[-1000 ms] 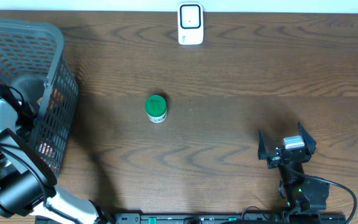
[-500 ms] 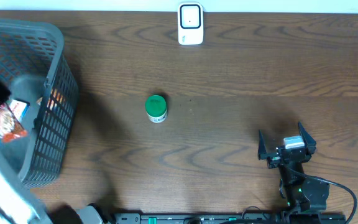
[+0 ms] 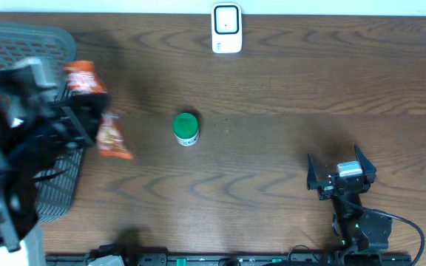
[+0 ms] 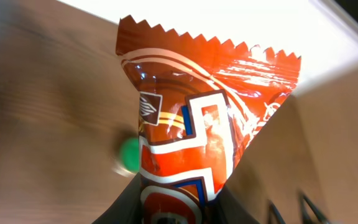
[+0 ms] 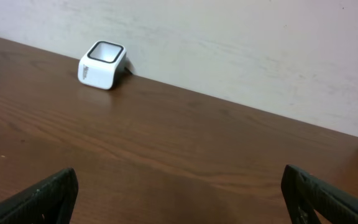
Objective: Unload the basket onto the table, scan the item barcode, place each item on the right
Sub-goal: 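Carry the red candy bar to the scanner with the left gripper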
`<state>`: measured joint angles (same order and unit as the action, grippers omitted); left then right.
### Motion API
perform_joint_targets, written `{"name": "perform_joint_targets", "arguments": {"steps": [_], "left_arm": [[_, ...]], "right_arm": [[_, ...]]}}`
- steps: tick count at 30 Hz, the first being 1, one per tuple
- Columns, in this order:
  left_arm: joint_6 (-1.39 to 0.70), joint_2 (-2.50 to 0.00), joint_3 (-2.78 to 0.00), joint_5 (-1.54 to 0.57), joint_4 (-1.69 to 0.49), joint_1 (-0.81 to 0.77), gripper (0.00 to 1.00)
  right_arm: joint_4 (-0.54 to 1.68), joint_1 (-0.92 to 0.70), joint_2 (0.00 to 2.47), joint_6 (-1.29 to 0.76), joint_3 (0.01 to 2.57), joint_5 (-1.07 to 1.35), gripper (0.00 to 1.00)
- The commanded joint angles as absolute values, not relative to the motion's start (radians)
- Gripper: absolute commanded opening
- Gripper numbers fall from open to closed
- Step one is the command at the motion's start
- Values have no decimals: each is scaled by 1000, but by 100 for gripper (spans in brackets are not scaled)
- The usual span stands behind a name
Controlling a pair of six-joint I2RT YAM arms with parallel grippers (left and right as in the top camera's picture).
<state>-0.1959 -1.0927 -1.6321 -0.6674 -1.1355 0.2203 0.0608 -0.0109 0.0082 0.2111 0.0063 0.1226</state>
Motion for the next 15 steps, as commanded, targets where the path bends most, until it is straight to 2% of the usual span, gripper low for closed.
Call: {"name": "perform_joint_targets", "arguments": {"steps": [1, 8, 15], "left_arm": [[-232, -1137, -1554, -702, -1073, 35, 21], [-231, -1309, -1346, -567, -824, -321, 21], [-231, -1600, -1299, -569, -670, -483, 21]], "right_arm": [[65, -20, 6, 195, 6, 121, 99], [65, -20, 6, 195, 6, 121, 99], [65, -20, 6, 195, 6, 121, 99]]}}
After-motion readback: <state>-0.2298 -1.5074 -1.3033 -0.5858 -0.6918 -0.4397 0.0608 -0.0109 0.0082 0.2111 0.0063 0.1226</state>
